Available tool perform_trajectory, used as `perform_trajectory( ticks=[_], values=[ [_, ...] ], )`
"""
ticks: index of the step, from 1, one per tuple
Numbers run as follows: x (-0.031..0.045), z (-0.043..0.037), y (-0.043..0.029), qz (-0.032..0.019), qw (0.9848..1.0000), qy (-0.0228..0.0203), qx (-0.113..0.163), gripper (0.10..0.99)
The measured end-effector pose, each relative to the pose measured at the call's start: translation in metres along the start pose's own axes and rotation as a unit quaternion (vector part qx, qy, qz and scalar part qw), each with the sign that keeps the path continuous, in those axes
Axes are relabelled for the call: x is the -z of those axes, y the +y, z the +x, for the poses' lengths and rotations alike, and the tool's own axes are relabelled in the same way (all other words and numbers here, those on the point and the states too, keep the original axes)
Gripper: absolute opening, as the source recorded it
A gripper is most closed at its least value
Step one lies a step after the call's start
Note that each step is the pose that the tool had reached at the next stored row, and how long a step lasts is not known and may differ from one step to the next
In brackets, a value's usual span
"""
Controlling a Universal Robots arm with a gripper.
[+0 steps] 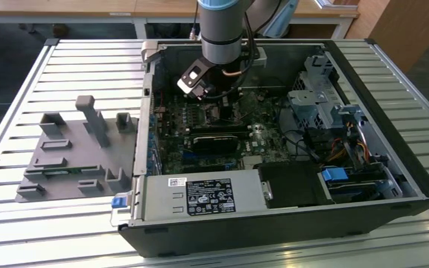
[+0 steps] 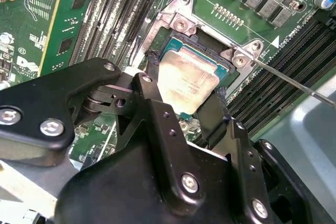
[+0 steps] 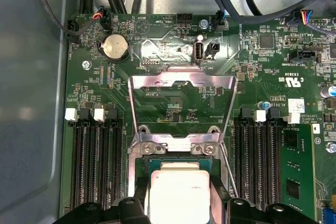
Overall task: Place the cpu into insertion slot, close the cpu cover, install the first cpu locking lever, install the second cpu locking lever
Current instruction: 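Place the cpu into insertion slot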
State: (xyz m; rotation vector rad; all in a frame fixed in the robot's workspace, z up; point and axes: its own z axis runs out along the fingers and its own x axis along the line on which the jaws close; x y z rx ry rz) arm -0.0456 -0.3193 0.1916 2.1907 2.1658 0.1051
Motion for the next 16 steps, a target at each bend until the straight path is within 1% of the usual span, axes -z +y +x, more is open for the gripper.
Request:
perform_trajectory(
  ticks=[13,15,16],
  values=[
    [-0.0005,0.0001,-0.0002,-0.0002,1.0,0.0001,0.0,0.541],
    [-0.0006,0.0001,-0.0002,-0.0002,1.0,0.0002,0.0,0.553],
    [-0.0005,0.0001,-0.0002,-0.0002,1.0,0.0002,0.0,0.616]
  ],
)
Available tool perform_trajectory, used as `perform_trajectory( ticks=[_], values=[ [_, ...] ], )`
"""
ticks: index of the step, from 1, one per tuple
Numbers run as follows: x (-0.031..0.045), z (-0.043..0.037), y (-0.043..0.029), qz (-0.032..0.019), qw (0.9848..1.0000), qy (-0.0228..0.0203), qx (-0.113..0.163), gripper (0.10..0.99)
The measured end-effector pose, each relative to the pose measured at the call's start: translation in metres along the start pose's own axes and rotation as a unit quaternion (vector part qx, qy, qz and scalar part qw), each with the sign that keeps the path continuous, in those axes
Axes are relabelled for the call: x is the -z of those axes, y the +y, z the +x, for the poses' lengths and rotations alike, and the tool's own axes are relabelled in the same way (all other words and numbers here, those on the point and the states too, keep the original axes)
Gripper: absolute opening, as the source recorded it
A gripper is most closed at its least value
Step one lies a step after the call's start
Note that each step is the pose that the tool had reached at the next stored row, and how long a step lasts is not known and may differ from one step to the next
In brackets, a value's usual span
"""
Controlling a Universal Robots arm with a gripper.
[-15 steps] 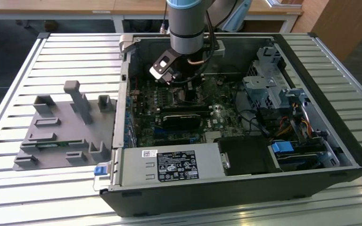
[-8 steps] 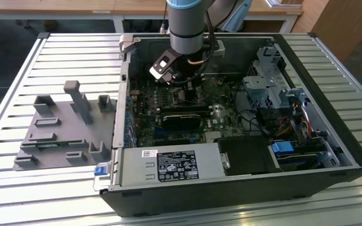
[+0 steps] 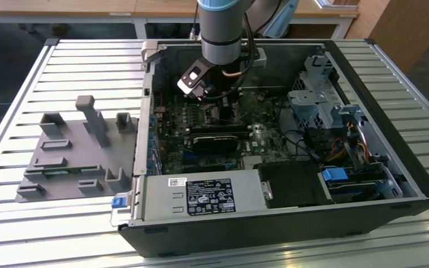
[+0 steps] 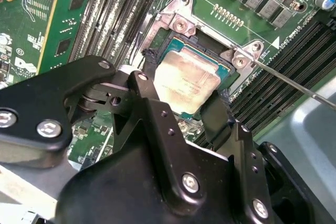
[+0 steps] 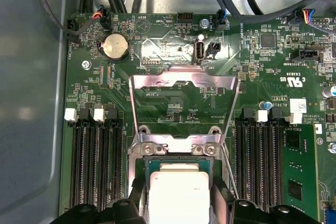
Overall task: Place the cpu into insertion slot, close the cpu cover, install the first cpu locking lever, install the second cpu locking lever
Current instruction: 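Place the cpu into insertion slot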
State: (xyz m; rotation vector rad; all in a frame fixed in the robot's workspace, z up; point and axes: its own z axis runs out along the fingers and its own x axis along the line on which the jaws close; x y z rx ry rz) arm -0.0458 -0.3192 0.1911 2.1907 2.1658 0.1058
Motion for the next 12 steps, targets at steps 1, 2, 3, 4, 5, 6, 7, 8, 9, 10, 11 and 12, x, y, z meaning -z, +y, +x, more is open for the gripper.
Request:
perform_trajectory(
  ticks=[1,2,3,4,5,6,7,8,9,10,11,12],
  values=[
    [0.0001,-0.0001,0.0,0.0001,1.0,-0.0001,0.0,0.616],
    [0.0002,-0.0001,0.0,0.0001,1.0,-0.0002,0.0,0.616],
    [0.0002,0.0,0.0,0.0001,1.0,-0.0002,0.0,0.616],
    [0.0007,-0.0001,0.0,0.0002,1.0,-0.0003,0.0,0.616],
    [0.0013,-0.0001,0.0,0.0002,1.0,-0.0003,0.0,0.616],
    [0.0021,-0.0001,0.0001,0.0001,1.0,-0.0002,0.0,0.616],
    [0.003,0.0,0.0002,0.0002,1.0,-0.0002,0.0,0.616],
    [0.0041,0.0,0.0003,0.0001,1.0,-0.0002,0.0,0.616],
    [0.0054,0.0,0.0004,0.0001,1.0,-0.0002,0.0,0.616],
    [0.0067,0.0,0.0005,0.0002,1.0,-0.0002,0.0,0.616],
    [0.0079,0.0,0.0006,0.0005,1.0,-0.0002,0.0,0.616],
    [0.0089,0.0,0.0009,0.0009,1.0,-0.0002,0.0,0.6]
  ],
)
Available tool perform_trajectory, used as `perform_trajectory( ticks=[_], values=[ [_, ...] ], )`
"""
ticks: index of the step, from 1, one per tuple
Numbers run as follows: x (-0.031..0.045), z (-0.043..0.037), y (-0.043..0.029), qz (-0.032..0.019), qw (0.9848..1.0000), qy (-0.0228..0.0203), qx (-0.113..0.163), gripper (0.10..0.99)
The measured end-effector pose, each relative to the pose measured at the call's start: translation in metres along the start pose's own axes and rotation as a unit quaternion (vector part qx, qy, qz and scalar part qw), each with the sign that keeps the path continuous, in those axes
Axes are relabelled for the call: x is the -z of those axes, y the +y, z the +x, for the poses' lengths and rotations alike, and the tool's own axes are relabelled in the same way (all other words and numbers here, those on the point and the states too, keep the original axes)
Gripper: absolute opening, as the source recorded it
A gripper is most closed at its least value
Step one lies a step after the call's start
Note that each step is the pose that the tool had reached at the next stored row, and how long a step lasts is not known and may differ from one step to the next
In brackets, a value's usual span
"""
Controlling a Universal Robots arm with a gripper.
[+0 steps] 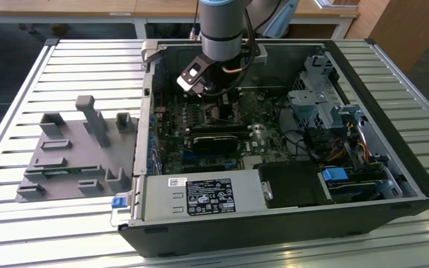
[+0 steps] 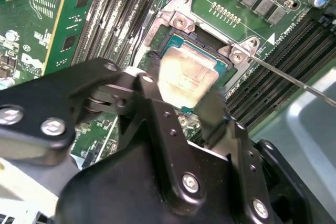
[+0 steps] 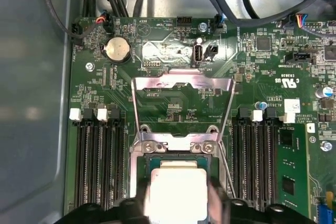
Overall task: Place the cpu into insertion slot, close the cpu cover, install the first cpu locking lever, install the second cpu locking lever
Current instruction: 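Place the cpu into insertion slot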
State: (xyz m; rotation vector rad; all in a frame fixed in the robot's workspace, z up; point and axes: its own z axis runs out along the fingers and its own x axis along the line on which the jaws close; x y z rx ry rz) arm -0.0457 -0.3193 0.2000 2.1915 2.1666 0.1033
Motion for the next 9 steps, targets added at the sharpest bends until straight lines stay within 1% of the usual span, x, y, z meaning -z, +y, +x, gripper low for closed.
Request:
perform_trajectory(
  ticks=[2,3,5,6,8,9],
  values=[
    [0.0021,0.0,0.0006,0.0018,1.0,0.0,0.0,0.475],
    [0.0032,0.0,0.0009,0.0028,1.0,0.0,0.0,0.475],
    [0.0053,0.0,0.0015,0.0049,1.0,-0.0001,0.0,0.357],
    [0.0057,0.0001,0.0018,0.006,1.0,0.0,0.0,0.357],
    [0.0063,0.0001,0.0024,0.0079,1.0,0.0,0.0,0.239],
    [0.0066,0.0001,0.0025,0.0086,1.0,-0.0001,0.0,0.239]
  ],
)
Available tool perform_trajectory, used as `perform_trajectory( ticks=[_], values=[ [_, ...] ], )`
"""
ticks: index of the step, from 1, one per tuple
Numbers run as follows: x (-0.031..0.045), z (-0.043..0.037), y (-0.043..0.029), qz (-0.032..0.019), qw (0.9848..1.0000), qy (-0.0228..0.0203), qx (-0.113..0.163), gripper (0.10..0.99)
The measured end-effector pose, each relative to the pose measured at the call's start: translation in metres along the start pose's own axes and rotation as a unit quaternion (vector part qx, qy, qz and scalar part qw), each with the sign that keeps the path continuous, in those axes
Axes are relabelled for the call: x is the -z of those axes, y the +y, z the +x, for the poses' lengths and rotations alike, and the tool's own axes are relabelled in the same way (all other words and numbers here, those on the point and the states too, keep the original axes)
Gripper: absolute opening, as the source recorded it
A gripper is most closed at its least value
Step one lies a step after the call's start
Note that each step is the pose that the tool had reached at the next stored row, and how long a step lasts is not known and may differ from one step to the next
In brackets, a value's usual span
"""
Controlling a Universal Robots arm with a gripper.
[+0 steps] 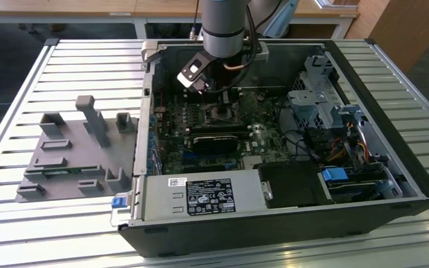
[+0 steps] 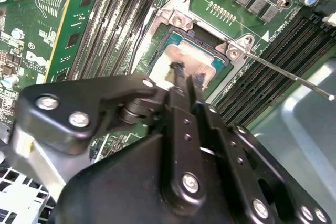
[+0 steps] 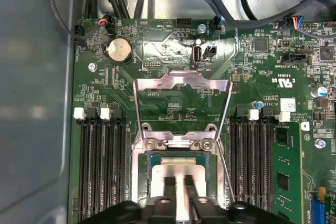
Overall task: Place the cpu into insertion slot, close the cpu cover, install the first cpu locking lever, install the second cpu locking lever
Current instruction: 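Place the cpu into insertion slot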
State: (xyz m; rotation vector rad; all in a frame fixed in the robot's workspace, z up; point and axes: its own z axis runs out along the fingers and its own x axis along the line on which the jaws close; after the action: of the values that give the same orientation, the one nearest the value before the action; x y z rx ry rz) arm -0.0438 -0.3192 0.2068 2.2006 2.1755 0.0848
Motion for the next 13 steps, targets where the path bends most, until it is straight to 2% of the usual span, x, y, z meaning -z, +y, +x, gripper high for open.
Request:
perform_trajectory(
  ticks=[2,13],
  values=[
    [0.0008,-0.0001,0.0,0.0004,1.0,-0.0002,0.0,0.122],
    [0.0033,0.0,0.0003,0.0005,1.0,-0.0001,0.0,0.106]
  ],
)
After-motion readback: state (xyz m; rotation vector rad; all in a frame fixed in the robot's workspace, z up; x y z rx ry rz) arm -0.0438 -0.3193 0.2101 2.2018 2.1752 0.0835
